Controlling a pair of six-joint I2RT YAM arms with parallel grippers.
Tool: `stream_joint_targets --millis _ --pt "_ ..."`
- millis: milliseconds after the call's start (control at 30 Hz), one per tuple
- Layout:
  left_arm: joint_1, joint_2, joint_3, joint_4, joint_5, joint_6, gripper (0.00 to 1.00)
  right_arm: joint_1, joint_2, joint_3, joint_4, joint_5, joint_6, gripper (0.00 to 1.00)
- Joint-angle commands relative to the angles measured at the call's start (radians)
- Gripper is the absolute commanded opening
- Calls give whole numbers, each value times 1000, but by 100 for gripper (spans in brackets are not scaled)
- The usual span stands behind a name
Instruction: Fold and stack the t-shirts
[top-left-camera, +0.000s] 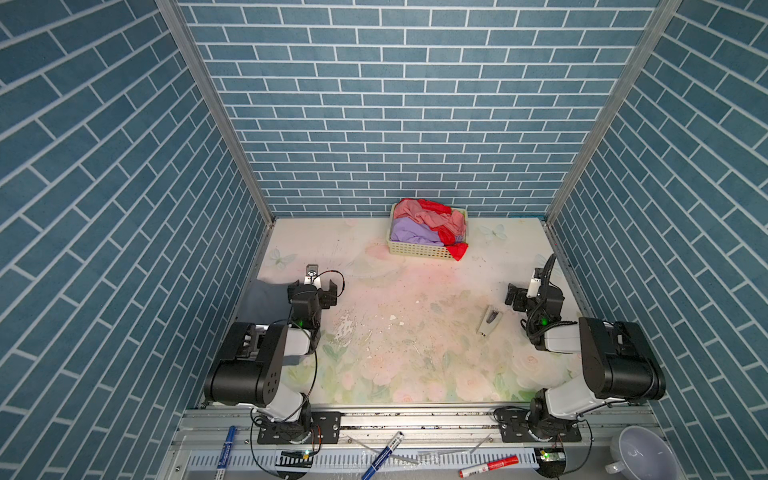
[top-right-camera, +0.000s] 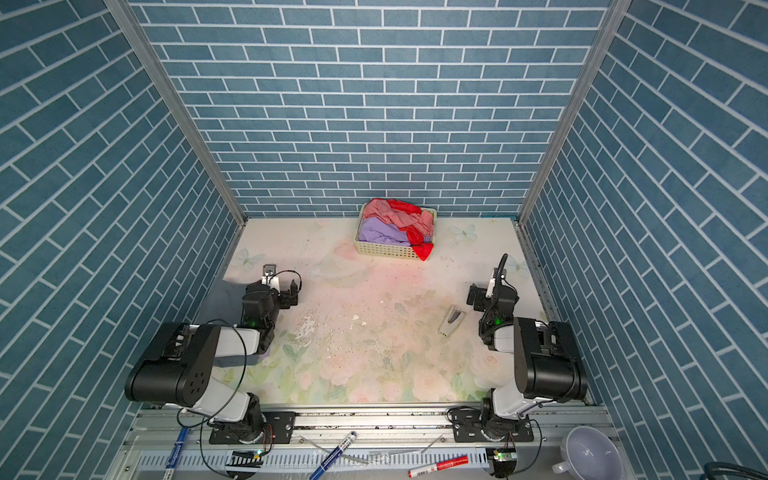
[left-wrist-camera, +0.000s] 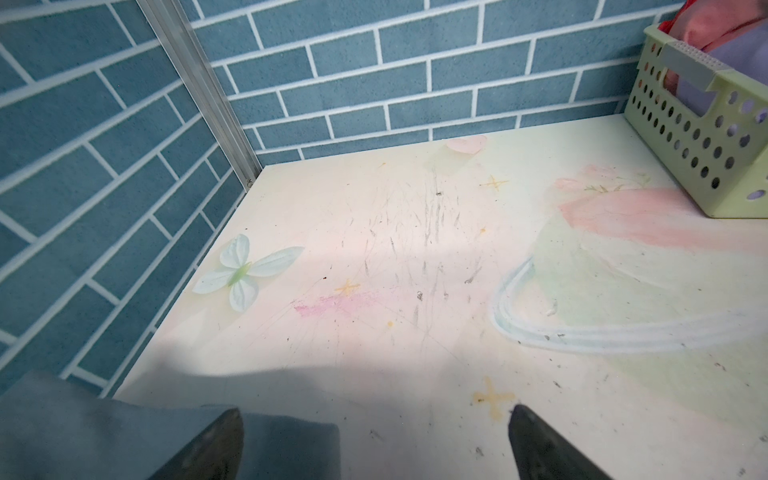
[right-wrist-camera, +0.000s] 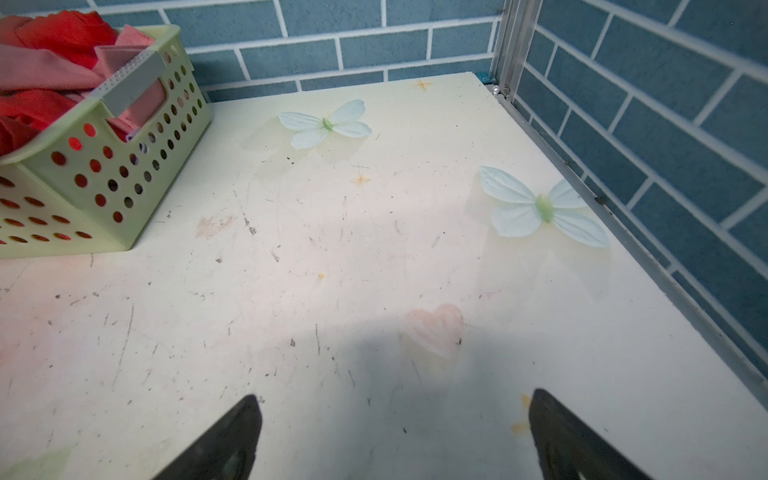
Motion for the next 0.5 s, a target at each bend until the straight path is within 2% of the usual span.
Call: stream_joint_targets --millis 0,233,300,467 --pt "7 6 14 -3 7 6 100 -1 2 34 14 -8 -46 99" --pt "2 -24 7 -12 41 27 100 0 -47 7 27 -21 -52 99" --pt "-4 -90 6 -66 42 33 100 1 -111 -2 -11 -23 -54 99" --pt "-40 -367 4 -272 30 13 100 4 -342 53 -282 -62 -22 99"
